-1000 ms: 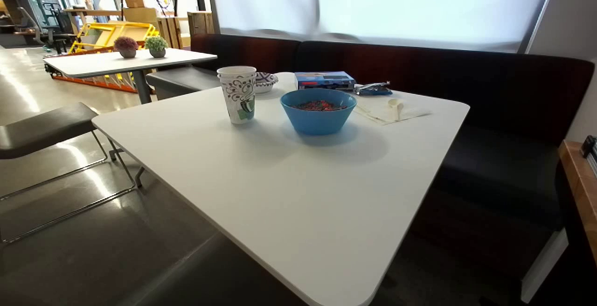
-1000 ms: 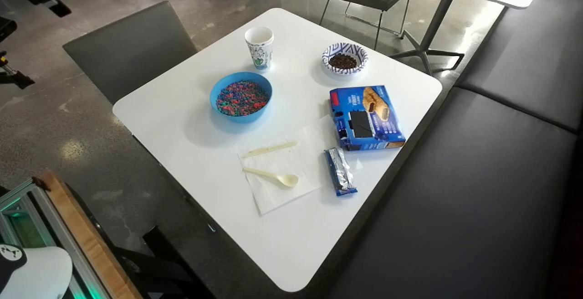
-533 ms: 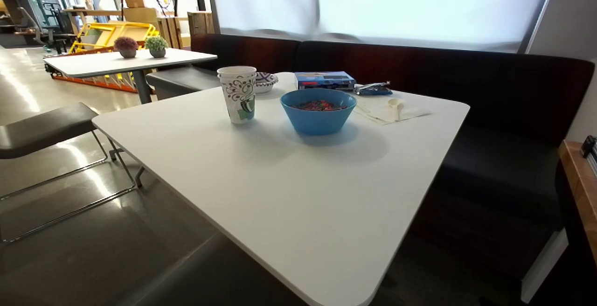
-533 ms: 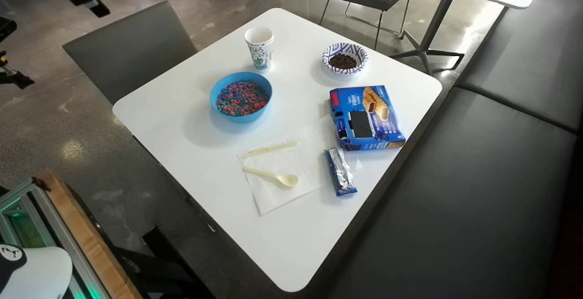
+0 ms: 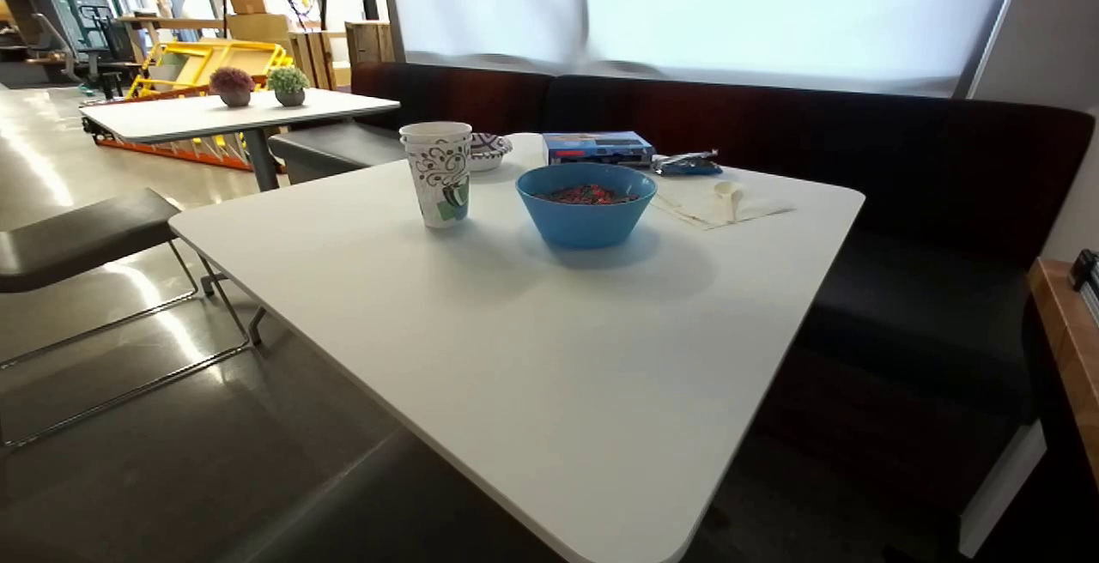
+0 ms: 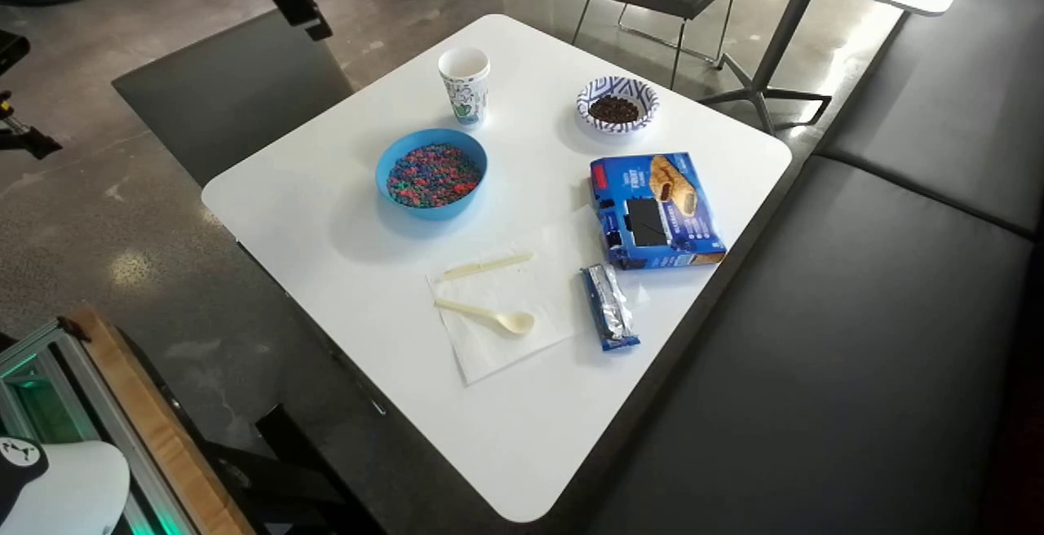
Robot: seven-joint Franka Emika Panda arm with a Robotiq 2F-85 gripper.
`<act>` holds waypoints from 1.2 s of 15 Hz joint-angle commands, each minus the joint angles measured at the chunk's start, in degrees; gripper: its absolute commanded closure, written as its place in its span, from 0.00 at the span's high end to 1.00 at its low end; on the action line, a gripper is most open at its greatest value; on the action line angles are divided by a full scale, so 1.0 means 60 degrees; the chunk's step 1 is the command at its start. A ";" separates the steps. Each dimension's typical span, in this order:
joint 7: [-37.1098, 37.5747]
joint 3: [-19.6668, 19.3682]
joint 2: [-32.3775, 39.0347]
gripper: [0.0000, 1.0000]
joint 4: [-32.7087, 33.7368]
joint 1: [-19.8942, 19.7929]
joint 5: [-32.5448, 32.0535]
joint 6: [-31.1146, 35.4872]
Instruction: Move the bowl to the left
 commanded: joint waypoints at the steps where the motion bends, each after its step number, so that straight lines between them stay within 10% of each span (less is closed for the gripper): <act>1: -0.0652 -0.0356 0.1667 1.00 0.1182 -0.0068 -0.0649 0.0370; 18: -0.2402 -0.1492 0.4697 1.00 0.4376 -0.0235 -0.1131 0.0076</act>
